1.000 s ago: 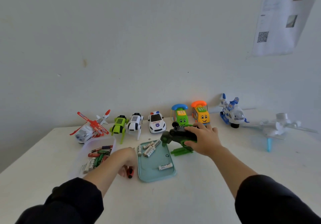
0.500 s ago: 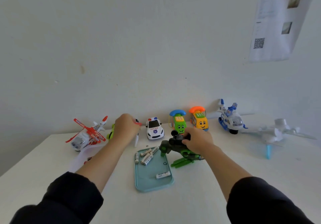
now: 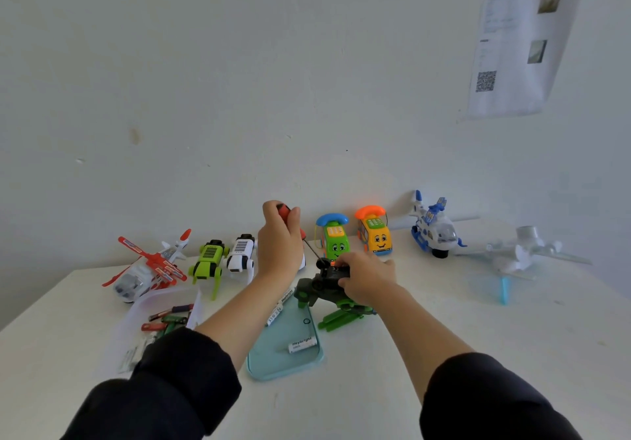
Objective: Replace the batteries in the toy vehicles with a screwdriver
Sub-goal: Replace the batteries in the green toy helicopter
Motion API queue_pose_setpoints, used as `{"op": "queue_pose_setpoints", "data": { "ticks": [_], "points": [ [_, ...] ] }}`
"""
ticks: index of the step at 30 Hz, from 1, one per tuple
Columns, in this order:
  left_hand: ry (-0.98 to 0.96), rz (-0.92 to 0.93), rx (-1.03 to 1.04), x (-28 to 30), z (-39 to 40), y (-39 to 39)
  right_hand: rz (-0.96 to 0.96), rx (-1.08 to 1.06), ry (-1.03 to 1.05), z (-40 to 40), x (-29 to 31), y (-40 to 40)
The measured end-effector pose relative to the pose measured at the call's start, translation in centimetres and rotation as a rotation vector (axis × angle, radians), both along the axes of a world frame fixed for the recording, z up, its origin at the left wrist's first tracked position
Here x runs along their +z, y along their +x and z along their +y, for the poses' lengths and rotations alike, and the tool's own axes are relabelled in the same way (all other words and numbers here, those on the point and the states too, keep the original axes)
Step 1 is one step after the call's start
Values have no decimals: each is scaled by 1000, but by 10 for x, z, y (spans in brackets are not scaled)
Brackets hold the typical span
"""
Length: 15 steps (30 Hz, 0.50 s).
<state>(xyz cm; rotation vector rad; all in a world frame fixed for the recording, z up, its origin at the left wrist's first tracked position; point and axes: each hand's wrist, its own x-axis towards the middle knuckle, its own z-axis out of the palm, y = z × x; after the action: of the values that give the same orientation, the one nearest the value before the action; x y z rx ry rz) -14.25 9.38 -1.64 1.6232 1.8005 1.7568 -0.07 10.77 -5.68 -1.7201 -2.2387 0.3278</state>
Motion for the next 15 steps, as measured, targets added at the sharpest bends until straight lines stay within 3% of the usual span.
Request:
{"op": "queue_pose_setpoints", "data": {
  "ticks": [15],
  "points": [
    [-47, 33, 27, -5, 4, -2, 18, -8, -17, -3, 0, 1]
  ]
}}
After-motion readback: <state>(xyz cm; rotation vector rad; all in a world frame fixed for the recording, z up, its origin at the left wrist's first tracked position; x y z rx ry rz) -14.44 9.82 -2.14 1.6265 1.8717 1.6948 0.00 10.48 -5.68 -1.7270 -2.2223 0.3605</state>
